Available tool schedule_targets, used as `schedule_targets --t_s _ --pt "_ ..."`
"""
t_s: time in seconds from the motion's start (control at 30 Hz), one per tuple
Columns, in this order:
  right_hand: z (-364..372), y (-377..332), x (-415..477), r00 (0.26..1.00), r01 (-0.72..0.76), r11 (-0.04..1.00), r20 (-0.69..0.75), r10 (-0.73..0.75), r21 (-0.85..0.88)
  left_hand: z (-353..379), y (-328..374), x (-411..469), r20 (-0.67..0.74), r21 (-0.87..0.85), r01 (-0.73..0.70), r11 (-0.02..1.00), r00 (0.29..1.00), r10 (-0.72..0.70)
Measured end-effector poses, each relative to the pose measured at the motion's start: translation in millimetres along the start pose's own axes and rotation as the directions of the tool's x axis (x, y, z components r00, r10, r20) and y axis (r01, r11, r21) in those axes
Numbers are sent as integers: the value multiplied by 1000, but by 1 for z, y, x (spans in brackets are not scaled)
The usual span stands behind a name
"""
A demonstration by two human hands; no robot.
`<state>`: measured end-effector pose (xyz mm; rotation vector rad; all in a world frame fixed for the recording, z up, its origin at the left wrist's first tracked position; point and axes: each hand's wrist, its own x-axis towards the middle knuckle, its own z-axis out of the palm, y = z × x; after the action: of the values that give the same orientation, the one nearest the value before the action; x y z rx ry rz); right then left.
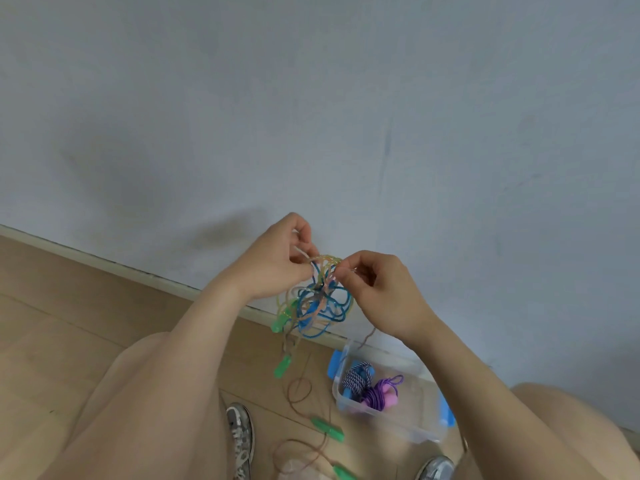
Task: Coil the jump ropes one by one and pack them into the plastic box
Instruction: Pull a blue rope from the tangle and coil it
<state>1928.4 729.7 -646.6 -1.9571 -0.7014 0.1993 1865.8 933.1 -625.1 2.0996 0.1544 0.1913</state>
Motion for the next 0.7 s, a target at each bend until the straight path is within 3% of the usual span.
schedule_targets --t_s 0.1,0.2,0.33,0.43,0.7 --pt "1 0 0 996 -88 984 -5 90 156 0 -6 4 -136 197 -62 978 987 90" --pt "4 -4 -2 988 -156 933 41 151 326 1 -10 7 -171 398 -37 917 979 114" --pt "2 -7 -2 981 -179 859 20 193 480 4 -4 3 -101 322 -17 946 994 52" --pt "-2 -8 1 973 -185 812 -12 230 553 4 4 0 -134 217 8 976 991 22" --pt "-2 -11 0 964 -136 818 -116 239 558 4 14 -7 -14 168 -60 984 998 64"
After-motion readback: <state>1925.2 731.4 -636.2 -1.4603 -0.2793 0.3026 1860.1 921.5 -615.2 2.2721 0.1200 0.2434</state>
